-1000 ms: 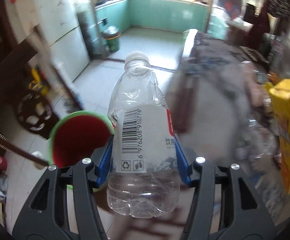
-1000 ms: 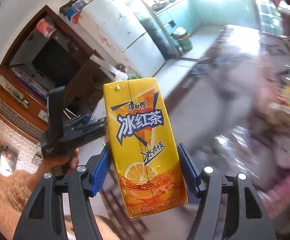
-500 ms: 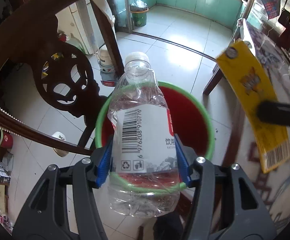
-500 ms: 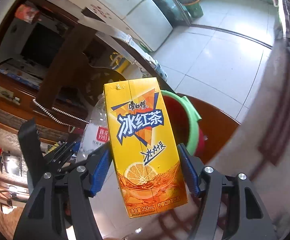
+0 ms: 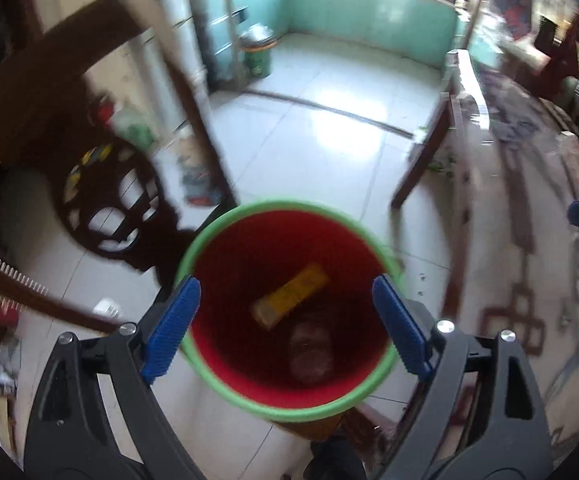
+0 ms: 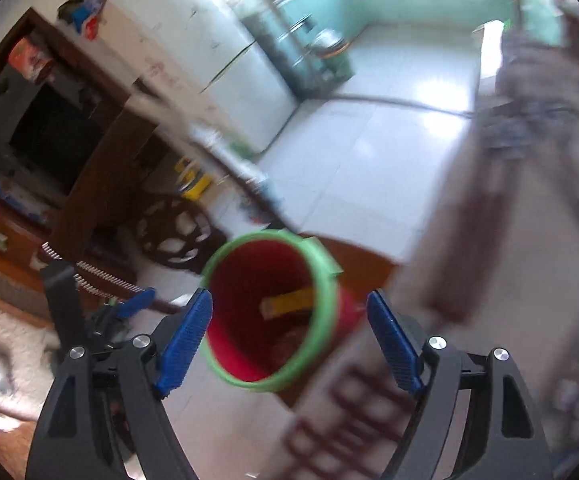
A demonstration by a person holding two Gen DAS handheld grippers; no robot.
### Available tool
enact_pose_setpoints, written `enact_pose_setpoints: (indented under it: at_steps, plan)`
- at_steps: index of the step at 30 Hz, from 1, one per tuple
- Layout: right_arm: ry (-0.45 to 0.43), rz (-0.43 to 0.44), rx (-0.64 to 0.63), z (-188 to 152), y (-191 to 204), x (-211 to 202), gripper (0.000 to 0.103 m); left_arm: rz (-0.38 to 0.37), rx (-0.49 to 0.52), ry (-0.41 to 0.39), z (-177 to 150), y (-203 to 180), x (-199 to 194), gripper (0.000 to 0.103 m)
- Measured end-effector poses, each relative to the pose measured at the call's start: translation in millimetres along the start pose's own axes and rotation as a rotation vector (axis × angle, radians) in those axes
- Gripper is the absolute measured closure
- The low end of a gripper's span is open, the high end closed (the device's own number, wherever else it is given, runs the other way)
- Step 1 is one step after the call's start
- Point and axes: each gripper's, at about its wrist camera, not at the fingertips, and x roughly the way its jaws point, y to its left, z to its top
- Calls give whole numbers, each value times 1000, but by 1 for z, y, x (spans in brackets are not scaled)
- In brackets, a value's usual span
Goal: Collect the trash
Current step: 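Carry the bottle and carton over the red bucket and open both tools, then grasp the clear snack wrapper with the right tool while the left tool grasps crumpled foil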
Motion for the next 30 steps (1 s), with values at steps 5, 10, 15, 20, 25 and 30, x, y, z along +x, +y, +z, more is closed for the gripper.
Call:
enact_pose_setpoints:
  at_steps: [5, 10, 15, 20, 25, 30]
  plan:
    - [-103, -180, 66, -20, -59, -63, 26, 19, -50, -117, 3, -8, 2, 5]
    - [-133, -253, 165, -45, -118, -100, 24, 274, -193, -155, -7, 37, 48, 6]
    - [-146, -293, 275, -70, -154, -116, 24, 288, -190, 12, -22, 57, 106, 6]
    - [-148, -340, 340, -88, -172, -127, 24, 190, -159, 84, -29, 34, 123, 6]
    - [-172, -398, 343, -99, -175, -147, 24, 410, -4, -75, -40, -3, 98, 5]
    - [-185, -444, 303, -105, -171, -152, 24, 401, -185, 57, -47, 38, 123, 5]
